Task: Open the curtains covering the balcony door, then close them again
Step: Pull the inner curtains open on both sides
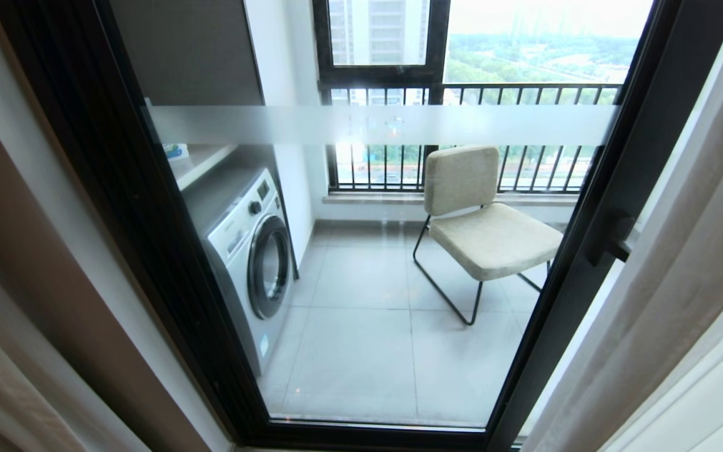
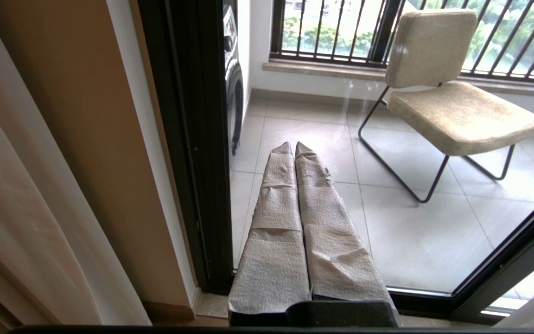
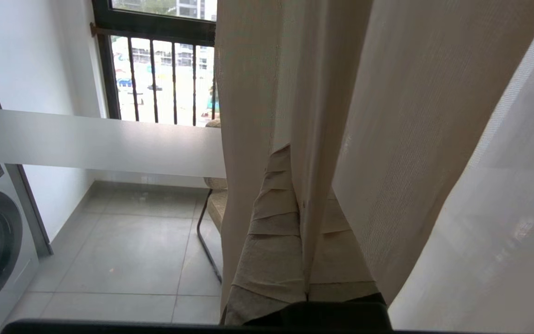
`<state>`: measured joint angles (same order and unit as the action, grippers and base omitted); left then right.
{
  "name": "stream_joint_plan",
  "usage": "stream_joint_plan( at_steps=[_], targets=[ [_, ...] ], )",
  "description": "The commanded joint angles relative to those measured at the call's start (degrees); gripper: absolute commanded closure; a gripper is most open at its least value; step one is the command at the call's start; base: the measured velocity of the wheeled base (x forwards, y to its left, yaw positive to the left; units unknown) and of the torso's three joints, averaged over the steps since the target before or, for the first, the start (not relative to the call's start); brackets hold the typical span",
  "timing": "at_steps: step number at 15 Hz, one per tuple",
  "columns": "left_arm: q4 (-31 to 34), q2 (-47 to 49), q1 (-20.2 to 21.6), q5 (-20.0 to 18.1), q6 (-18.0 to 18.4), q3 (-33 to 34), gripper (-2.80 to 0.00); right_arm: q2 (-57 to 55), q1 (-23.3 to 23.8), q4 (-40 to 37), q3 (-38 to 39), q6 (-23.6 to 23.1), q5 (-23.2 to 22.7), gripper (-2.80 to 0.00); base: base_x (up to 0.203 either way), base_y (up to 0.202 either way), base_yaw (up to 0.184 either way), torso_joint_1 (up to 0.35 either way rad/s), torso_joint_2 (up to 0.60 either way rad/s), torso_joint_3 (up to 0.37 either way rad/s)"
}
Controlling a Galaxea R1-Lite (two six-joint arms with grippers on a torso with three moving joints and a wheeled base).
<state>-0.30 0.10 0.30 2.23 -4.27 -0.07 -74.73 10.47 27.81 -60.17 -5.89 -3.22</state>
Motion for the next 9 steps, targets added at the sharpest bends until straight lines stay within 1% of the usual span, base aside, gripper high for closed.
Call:
stream_joint_plan(
  at_steps=[1,4,9],
  targets=[
    [-0.05,-0.01,0.05,0.05,-0.04,-0.01,0.00,0.02,-0.01,0.32,0.44,0.00,-0.03,0.00,0.000,0.000,0.000,0.000,0.00,0.000],
    [-0.05,-0.01,0.05,0.05,-0.04,0.06,0.00,0.21,0.06,0.37,1.18,1.02,-0.02,0.00,0.000,0.000,0.000,0.000,0.00,0.000],
    [-0.05,-0.01,0.05,0.05,-0.04,0.07,0.00,2.13,0.08,0.41,3.56,1.05,0.05,0.00,0.000,0.000,0.000,0.000,0.00,0.000]
  ],
)
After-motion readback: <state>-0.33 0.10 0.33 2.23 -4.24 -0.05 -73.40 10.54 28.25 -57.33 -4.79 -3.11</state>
